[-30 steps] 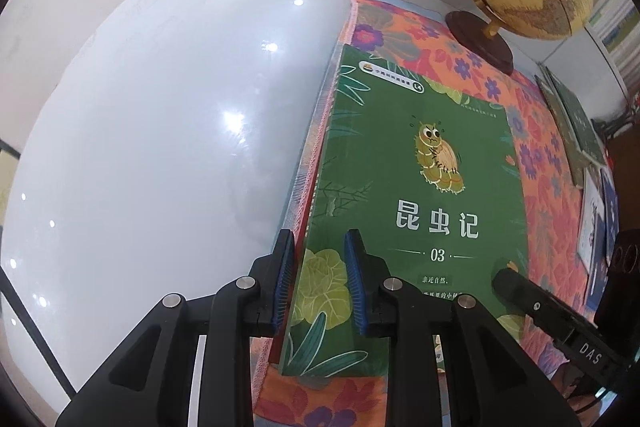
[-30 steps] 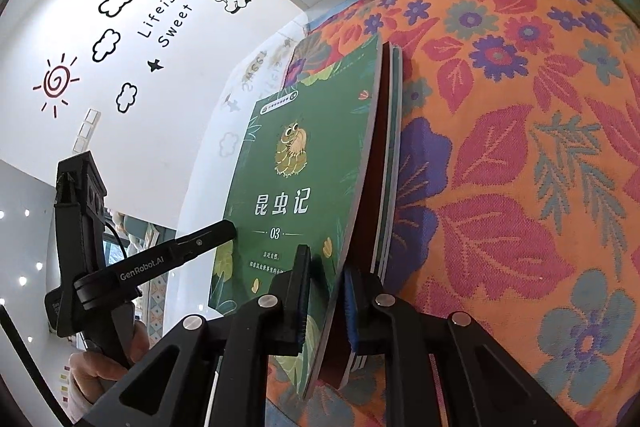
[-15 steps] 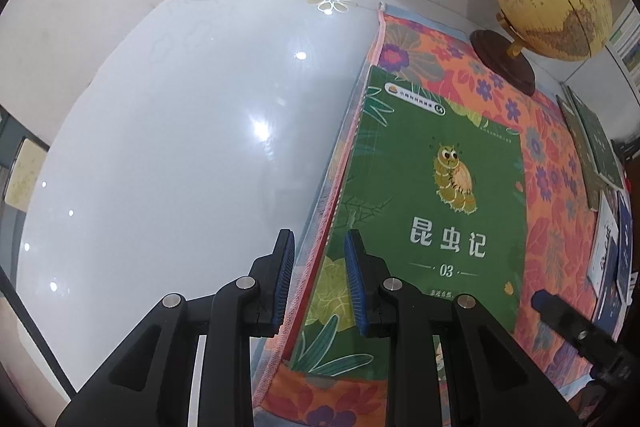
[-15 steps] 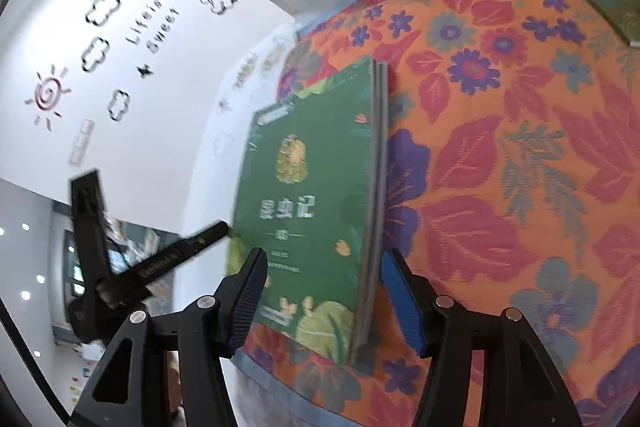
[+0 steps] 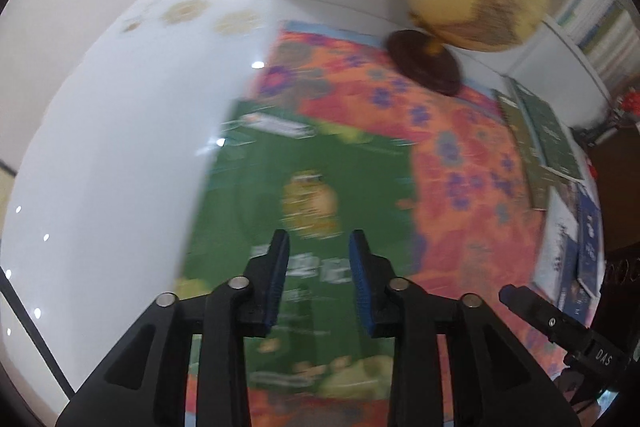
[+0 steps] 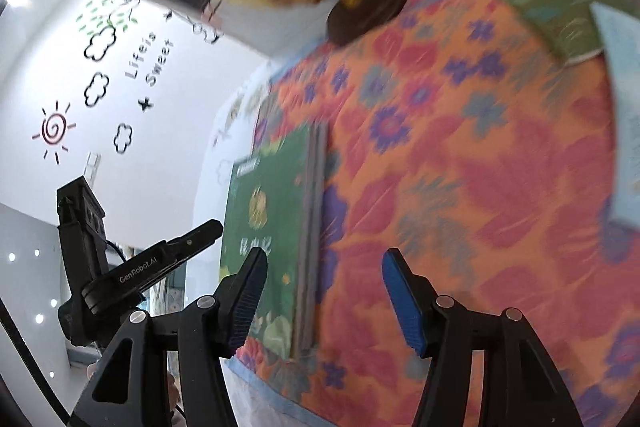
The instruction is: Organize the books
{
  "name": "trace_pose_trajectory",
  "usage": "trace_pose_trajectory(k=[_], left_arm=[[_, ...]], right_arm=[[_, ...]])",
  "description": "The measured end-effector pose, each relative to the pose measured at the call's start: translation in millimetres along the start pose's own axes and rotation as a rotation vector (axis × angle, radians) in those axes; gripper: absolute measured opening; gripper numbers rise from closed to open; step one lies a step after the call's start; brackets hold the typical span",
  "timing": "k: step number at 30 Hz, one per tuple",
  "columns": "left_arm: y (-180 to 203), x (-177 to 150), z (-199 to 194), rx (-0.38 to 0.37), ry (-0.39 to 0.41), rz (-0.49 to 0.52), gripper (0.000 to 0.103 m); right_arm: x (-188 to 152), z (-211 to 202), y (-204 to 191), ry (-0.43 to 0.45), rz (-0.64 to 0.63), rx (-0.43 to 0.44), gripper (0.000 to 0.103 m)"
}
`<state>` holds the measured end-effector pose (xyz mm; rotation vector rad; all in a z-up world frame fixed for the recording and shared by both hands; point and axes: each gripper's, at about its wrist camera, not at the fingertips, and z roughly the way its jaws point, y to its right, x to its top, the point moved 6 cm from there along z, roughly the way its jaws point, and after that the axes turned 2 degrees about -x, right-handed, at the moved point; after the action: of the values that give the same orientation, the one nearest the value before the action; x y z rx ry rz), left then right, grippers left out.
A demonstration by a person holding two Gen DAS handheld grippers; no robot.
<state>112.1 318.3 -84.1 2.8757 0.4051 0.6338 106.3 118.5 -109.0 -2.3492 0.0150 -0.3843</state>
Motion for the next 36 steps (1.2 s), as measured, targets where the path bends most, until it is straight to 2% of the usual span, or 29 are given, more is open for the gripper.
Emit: trace_pose_trajectory(k=[6,11,15,17,20,21,24,25,28,31,33,36], left_arm=[[84.3,12.5,21.2,-0.085,-0.036,0.099,0.030],[168.8,12.0,42.9,-0.175,-0.061,0.186,0.030],[246.8,-2.8,63.2,-0.272,-0.099,0.266,0.030],[279.8,-12.2,72.5,-0.302,-0.118,0.299,0.030],[331.6,-26.7,86.6,-0.360,-0.151,0.342,0.030],[349.9,-31.6,91.4,-0.376,-0.160,0.358,0.030],[387.4,-41.7,103.7,-0.396,-0.183,0.393,0.030],[397.4,-43.8,108.2,-0.400,-0.191,0.399,0.030],[426.2,-49.7,120.2,-0.413,-0.215,0.426,0.030],[445.5,-55.8,127.9,-0.404,-0.220,0.454,0.030],[449.7,-60.1,134.8,-0.398,-0.235,0.444,0.030],[452.9,-63.0,135.1,-0.429,-0.237,0.423,0.030]], right_arm=[[28.8,-64.1,55.4,0.110,0.060,-0.032,0.058],[49.5,-130.7,110.0,0.211,0.070,-0.130,0.058],[64.8,-194.5,165.1,0.290,0.040,-0.280,0.058],[67.8,-217.4,188.4,0.323,0.046,-0.328,0.058],[70.8,-250.1,229.1,0.374,0.104,-0.352,0.058],[70.1,-262.1,245.3,0.402,0.139,-0.334,0.058],[68.5,-283.3,280.6,0.460,0.243,-0.271,0.058],[68.8,-288.4,291.4,0.461,0.256,-0.279,0.058],[69.8,-298.9,312.4,0.452,0.230,-0.355,0.058],[71.1,-301.5,328.7,0.428,0.219,-0.374,0.058],[71.2,-302.8,337.0,0.423,0.221,-0.376,0.058],[72.7,-304.0,344.8,0.427,0.216,-0.347,0.058]])
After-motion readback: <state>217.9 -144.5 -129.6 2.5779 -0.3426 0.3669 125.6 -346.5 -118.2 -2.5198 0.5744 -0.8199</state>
